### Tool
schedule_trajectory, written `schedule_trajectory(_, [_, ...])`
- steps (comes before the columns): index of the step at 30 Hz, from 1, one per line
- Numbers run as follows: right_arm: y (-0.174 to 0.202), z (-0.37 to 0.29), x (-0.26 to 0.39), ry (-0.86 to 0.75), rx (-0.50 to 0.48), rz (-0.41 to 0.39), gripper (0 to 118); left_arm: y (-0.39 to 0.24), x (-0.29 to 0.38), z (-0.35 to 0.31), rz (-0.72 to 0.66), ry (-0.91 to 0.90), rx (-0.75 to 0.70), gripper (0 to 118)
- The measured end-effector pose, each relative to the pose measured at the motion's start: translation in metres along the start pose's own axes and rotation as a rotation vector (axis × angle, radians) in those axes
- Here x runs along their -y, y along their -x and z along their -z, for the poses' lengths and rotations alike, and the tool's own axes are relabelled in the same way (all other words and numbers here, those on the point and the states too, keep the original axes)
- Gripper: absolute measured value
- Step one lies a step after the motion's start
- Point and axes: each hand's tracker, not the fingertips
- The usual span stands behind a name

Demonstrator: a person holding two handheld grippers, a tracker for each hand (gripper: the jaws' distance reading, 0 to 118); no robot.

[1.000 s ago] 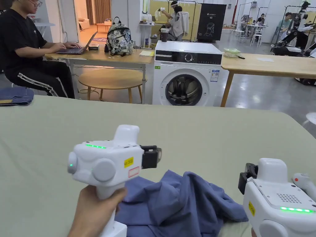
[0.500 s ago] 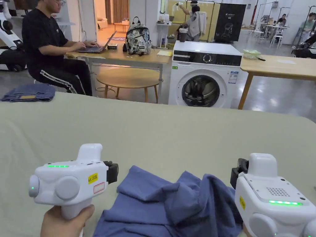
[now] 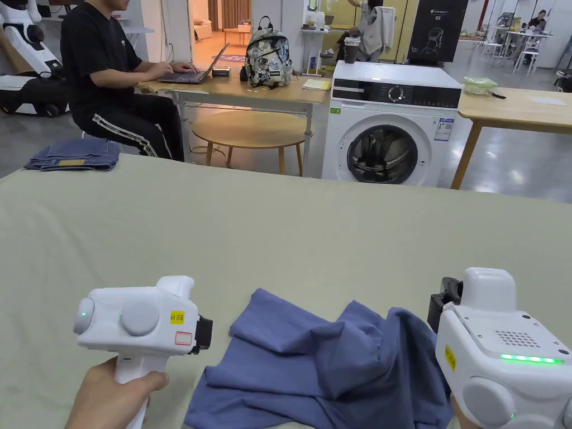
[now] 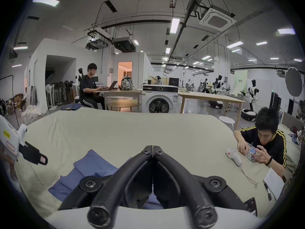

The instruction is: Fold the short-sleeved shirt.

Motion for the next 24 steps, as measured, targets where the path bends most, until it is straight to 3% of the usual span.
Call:
schedule_trajectory(4, [-0.003,0.001,0.004,0.007,0.002,0.002,0,-0.002,0.008,0.023,0.003,0.152,-0.023,0])
schedule_trajectory(7, [-0.008,0.002,0.008,0.016,0.008,0.007,0,-0.015,0.021,0.028,0.013,0.222,-0.083,33])
schedule_trajectory(8, [-0.009,0.0,0.008,0.018,0.011,0.008,0,-0.015,0.023,0.031,0.006,0.222,-0.092,33])
schedule_trajectory(9, [-0.011,0.0,0.01,0.021,0.014,0.009,0,-0.008,0.022,0.037,-0.008,0.222,-0.084,52])
schedule_trajectory(10, [-0.013,0.0,0.011,0.025,0.017,0.012,0,-0.008,0.024,0.041,-0.024,0.241,-0.088,52])
schedule_trajectory(12, [-0.017,0.001,0.014,0.034,0.024,0.019,0,-0.008,0.031,0.049,-0.056,0.306,-0.084,68])
schedule_trajectory(13, [-0.019,0.001,0.015,0.037,0.027,0.022,0,-0.009,0.035,0.051,-0.059,0.331,-0.092,69])
schedule_trajectory(16, [-0.024,0.0,0.018,0.045,0.037,0.025,0,-0.016,0.049,0.063,-0.007,0.389,-0.138,67])
schedule_trajectory(19, [-0.029,0.0,0.021,0.053,0.045,0.026,0,-0.012,0.051,0.088,0.034,0.335,-0.176,61])
schedule_trajectory(21, [-0.033,-0.001,0.022,0.059,0.051,0.028,0,-0.022,0.05,0.079,0.077,0.294,-0.186,45])
schedule_trajectory(24, [-0.039,0.005,0.029,0.071,0.059,0.034,0,-0.023,0.048,0.078,0.092,0.287,-0.157,7])
